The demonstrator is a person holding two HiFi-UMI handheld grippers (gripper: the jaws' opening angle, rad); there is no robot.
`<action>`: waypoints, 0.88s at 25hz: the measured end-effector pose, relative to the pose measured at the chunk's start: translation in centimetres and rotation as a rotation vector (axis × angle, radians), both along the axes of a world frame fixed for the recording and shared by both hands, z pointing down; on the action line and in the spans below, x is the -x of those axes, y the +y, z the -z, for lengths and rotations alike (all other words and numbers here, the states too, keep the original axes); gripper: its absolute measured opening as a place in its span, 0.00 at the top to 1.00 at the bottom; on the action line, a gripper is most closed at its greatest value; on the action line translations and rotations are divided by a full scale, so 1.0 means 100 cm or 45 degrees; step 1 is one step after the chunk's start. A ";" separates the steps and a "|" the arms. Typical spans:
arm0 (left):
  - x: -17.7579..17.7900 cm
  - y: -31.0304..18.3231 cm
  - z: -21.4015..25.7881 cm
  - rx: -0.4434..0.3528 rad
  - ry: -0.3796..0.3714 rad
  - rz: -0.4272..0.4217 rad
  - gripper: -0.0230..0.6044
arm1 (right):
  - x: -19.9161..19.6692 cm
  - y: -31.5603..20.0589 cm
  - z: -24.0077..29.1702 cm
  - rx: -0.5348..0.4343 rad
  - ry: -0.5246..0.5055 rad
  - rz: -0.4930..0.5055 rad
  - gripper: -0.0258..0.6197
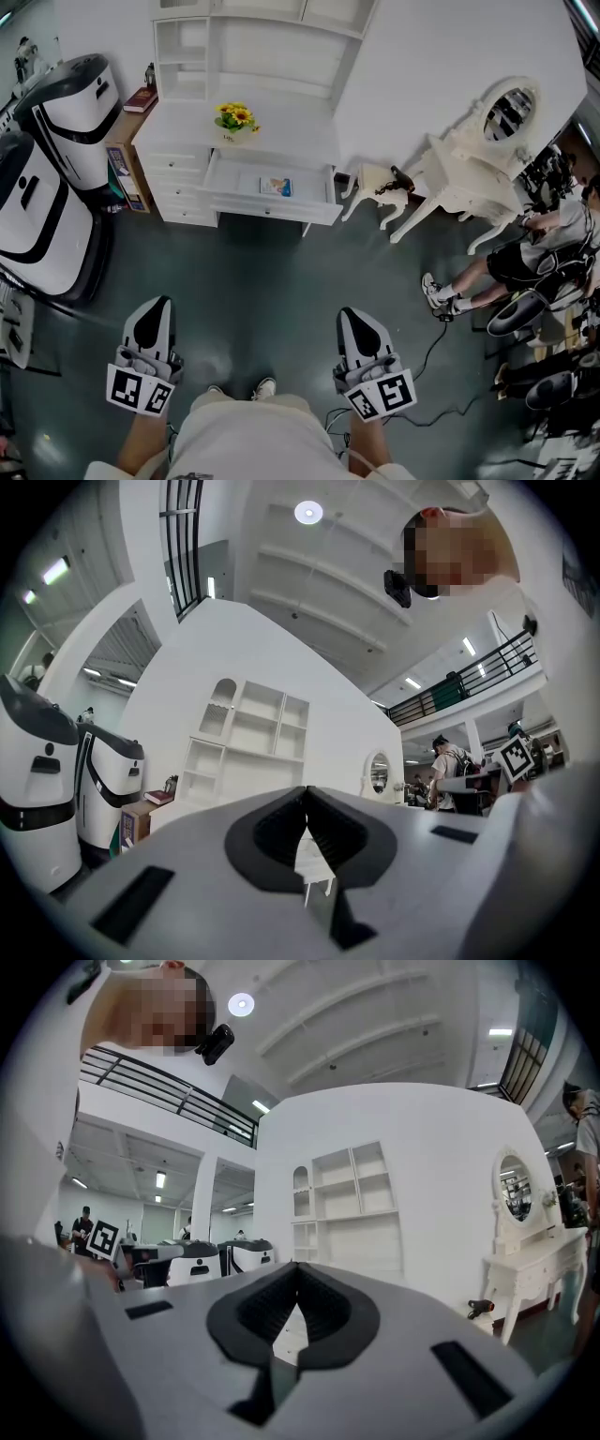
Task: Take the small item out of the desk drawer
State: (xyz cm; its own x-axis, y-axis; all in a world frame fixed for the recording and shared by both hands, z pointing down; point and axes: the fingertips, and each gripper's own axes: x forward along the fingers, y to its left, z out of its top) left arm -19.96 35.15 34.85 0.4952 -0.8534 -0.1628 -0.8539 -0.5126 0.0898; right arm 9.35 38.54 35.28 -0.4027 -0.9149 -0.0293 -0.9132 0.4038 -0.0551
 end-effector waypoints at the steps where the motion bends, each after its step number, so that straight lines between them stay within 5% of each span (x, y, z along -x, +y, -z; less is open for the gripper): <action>1: -0.001 -0.002 0.000 0.001 -0.001 0.001 0.94 | -0.002 -0.002 0.001 -0.007 -0.003 0.001 0.95; 5: -0.008 -0.009 0.000 0.002 -0.005 0.014 0.94 | -0.013 -0.012 0.003 -0.025 0.015 -0.001 0.92; 17: -0.034 -0.024 0.000 0.000 -0.016 0.083 0.94 | -0.035 -0.045 -0.004 -0.029 0.140 0.150 0.31; 22: -0.046 -0.025 -0.005 0.013 -0.021 0.105 0.94 | -0.043 -0.053 -0.013 -0.007 0.163 0.193 0.27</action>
State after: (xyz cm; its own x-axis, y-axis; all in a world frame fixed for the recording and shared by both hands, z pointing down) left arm -15.34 32.61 35.32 0.4258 -0.8930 -0.1461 -0.8945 -0.4397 0.0804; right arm 13.64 33.23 36.62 -0.5365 -0.8435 0.0257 -0.8415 0.5370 0.0600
